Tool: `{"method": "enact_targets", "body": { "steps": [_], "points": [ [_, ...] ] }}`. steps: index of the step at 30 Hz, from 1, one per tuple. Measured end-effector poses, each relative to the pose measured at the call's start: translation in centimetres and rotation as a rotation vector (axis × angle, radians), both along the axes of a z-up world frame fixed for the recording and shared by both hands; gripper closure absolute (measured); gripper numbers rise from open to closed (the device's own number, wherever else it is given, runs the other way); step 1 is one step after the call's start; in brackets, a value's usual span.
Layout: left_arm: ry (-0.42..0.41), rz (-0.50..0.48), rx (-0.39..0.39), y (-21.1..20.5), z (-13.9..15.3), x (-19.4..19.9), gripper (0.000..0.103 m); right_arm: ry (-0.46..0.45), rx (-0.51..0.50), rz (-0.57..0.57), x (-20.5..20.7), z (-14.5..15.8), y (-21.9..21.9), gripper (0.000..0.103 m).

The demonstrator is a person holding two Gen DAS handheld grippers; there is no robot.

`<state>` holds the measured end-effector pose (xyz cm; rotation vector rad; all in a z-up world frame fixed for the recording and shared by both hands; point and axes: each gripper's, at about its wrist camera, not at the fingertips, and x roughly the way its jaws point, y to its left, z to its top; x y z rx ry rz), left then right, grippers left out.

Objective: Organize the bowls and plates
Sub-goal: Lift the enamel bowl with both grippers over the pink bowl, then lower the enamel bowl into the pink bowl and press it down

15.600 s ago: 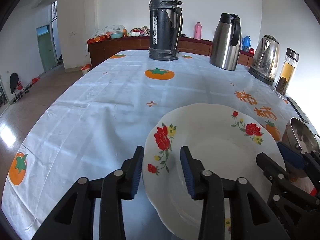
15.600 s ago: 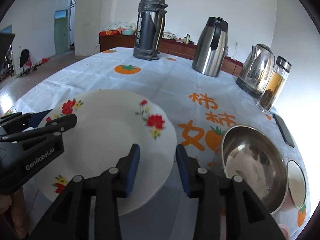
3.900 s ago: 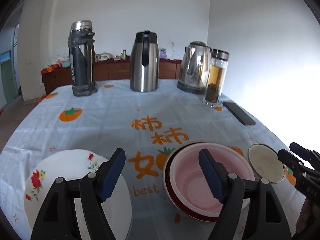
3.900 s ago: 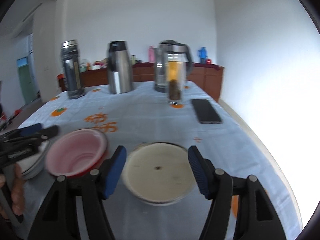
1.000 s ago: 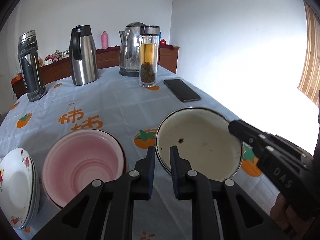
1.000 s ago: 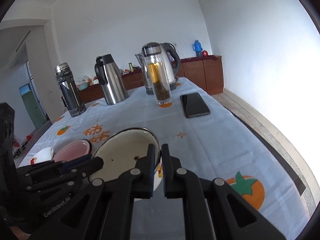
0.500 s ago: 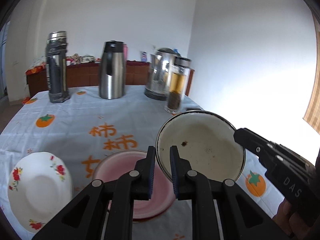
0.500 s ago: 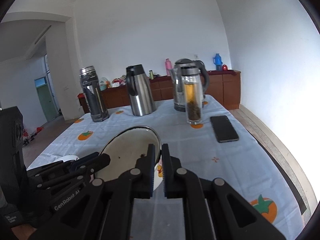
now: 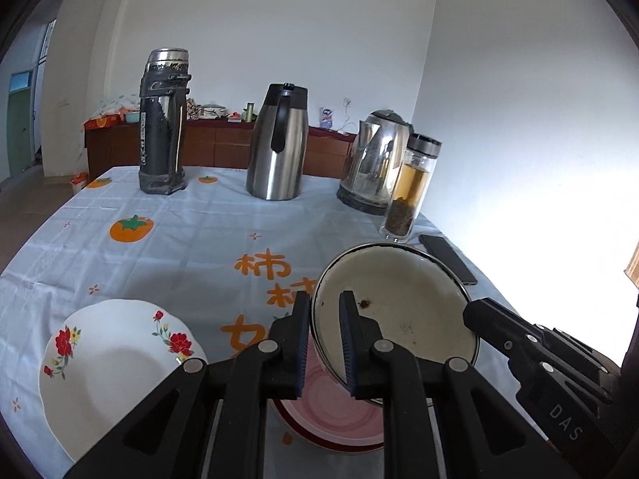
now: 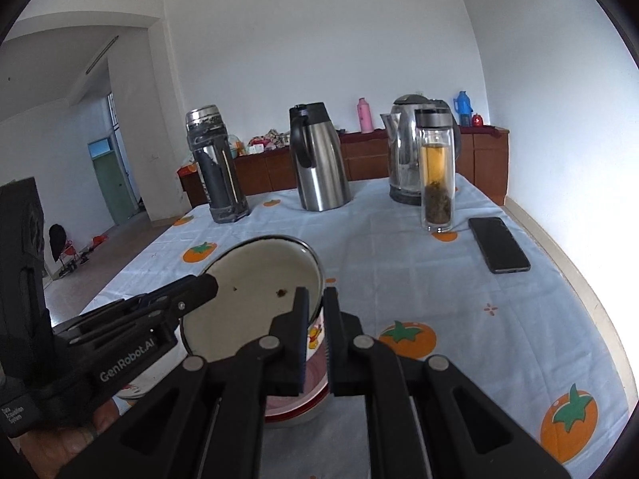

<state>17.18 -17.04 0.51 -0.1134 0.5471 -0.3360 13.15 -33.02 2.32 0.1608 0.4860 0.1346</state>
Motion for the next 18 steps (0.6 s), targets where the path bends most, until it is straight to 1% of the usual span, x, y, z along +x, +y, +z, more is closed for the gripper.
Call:
{"method": "enact_targets", "body": {
  "steps": [18],
  "points": [
    [0.049,0.014,0.017,0.3,-1.1,0.9,0.087,0.081,-0.037,-0.006,1.1,-1.1,0.8,0.096]
  ]
}}
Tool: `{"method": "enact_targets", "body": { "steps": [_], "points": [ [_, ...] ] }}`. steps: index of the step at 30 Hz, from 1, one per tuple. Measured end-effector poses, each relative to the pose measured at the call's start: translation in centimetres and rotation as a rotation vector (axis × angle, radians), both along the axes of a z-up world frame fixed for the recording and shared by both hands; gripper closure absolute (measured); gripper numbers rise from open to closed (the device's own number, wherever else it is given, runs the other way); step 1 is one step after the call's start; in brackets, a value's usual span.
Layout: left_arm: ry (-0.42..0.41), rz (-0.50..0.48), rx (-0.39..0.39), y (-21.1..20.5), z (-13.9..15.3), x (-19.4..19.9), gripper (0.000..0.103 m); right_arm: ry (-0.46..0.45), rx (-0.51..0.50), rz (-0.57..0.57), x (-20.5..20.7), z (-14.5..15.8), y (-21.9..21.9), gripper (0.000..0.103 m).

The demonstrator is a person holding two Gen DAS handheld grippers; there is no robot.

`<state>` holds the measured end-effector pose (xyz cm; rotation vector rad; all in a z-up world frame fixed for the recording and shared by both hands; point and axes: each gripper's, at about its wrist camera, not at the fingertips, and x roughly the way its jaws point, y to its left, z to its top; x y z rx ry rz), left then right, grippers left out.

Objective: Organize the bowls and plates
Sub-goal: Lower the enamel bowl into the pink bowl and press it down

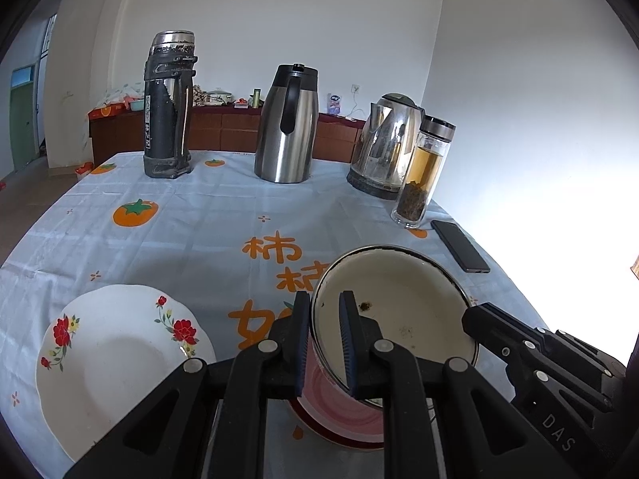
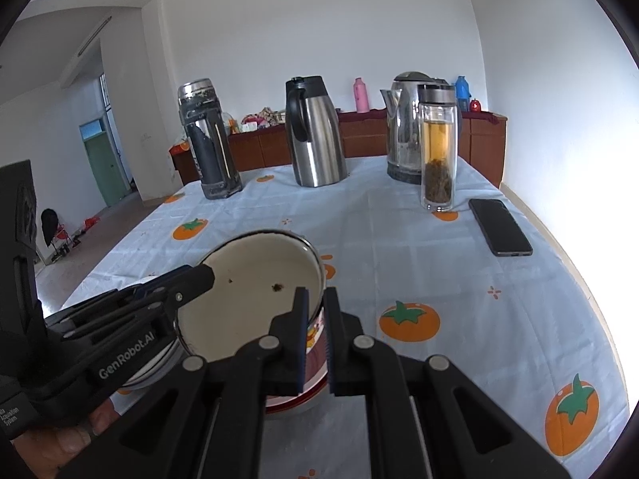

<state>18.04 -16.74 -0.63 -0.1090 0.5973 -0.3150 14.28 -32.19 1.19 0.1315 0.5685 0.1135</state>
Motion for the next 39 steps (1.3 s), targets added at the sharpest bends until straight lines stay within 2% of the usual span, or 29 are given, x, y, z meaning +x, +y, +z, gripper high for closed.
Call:
{"method": "enact_targets", "body": {
  "steps": [39],
  "points": [
    [0.067,-0.001,0.024,0.1,-1.1,1.1,0.087,0.052,-0.045,-0.001,0.6,-0.8,1.1,0.094]
  ]
}}
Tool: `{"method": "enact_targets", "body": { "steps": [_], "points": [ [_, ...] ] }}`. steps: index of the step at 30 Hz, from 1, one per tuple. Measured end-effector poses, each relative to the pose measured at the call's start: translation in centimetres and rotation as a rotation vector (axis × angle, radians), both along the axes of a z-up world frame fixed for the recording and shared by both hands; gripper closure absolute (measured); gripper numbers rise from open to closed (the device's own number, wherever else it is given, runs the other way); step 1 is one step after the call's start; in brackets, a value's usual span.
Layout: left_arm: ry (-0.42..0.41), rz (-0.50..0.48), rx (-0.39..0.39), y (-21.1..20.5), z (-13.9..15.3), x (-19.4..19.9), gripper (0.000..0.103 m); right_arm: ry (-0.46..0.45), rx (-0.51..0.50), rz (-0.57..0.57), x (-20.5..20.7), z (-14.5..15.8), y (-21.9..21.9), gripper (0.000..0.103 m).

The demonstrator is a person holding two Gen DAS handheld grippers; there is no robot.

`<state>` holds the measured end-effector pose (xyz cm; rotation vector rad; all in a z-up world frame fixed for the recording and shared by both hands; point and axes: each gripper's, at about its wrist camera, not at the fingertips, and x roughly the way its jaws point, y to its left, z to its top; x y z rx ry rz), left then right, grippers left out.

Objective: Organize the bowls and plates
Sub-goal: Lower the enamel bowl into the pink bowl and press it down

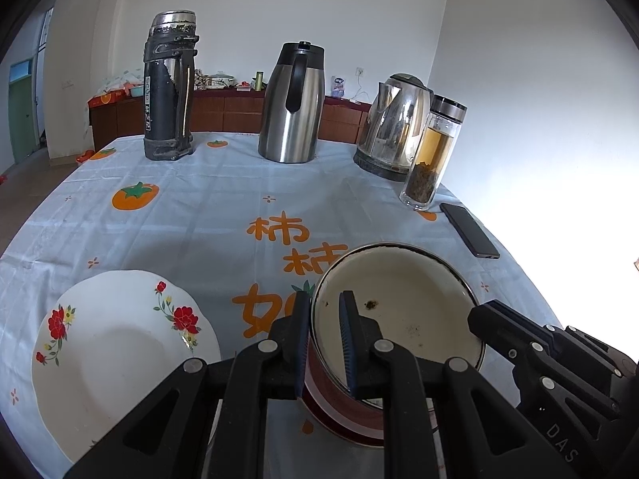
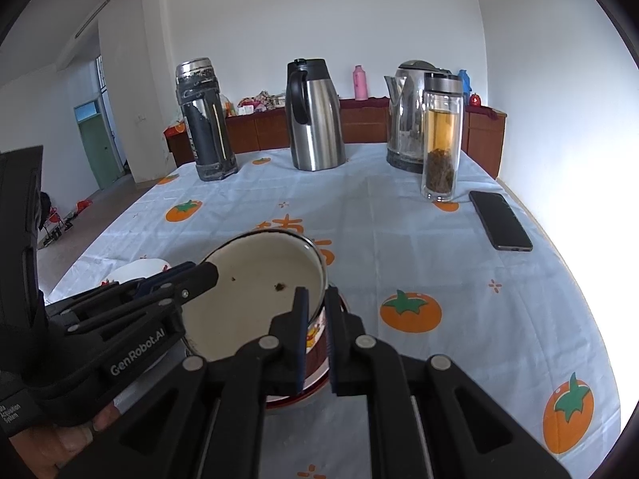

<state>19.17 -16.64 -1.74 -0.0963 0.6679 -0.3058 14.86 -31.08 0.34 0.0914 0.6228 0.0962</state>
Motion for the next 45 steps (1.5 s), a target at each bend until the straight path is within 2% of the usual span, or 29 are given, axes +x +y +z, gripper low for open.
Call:
{"method": "enact_targets", "body": {
  "steps": [45],
  "points": [
    [0.035,-0.033,0.027,-0.9,-0.9,0.4,0.087,0.082,-0.014,-0.006,0.9,-2.2,-0.6,0.093]
  ]
}}
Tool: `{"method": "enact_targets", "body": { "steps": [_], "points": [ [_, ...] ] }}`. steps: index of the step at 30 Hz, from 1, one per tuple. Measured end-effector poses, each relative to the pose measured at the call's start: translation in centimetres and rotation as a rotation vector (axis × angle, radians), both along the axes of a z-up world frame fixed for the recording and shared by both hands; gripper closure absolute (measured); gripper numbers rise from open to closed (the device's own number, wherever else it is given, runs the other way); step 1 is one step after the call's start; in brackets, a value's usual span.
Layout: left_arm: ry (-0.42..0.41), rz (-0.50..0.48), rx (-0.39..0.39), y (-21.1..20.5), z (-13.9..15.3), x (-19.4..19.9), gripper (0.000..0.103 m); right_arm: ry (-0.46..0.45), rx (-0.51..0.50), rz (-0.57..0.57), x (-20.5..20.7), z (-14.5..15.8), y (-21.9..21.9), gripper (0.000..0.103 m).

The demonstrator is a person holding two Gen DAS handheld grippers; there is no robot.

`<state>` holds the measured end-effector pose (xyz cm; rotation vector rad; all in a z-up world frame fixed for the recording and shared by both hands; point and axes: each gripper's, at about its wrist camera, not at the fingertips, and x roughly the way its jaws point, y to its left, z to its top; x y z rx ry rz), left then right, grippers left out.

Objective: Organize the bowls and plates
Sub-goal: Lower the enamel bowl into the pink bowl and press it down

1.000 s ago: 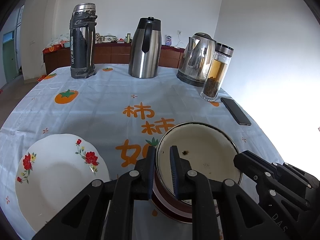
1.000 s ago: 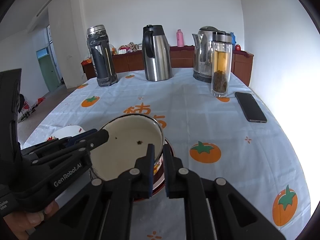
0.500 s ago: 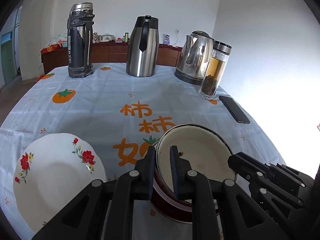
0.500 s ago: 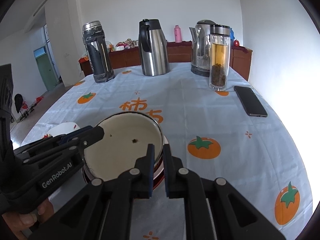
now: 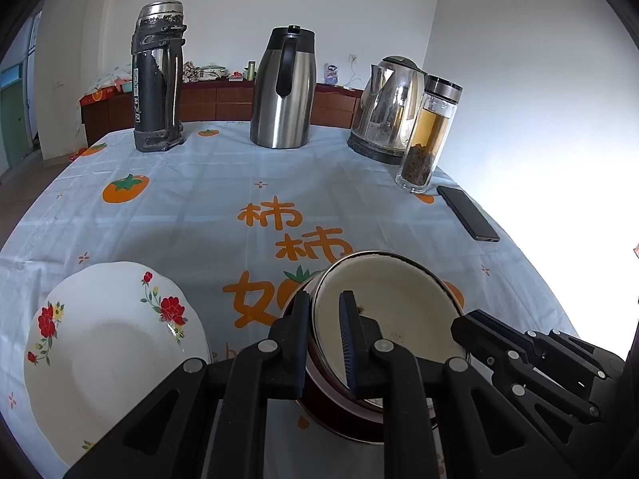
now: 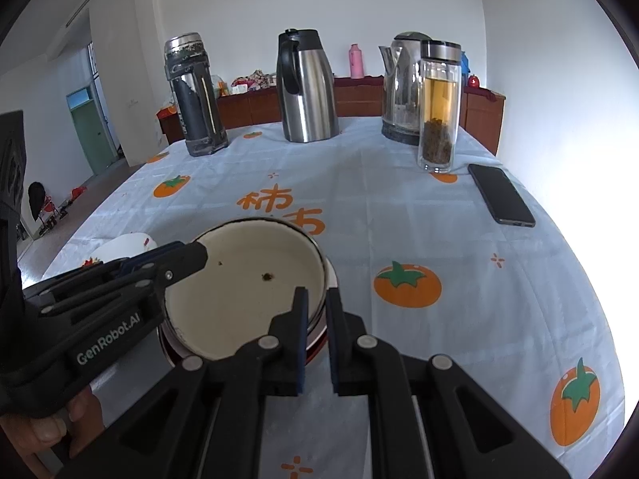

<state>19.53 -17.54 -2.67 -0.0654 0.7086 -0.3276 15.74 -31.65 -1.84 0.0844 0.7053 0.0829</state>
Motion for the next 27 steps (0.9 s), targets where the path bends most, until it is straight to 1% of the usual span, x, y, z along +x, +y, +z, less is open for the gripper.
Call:
{"method": "enact_targets", "body": {
  "steps": [20,27],
  "points": [
    [0.007,0.008,0.016,0.10,-0.57,0.28,0.087,-0.003,-0.004,0.015,-0.37,-0.03,0.25,0.093],
    [0.008,0.003,0.014,0.12,-0.55,0.36,0.087,-0.011,-0.025,0.018,-0.48,-0.04,0.59,0.092]
  ]
}}
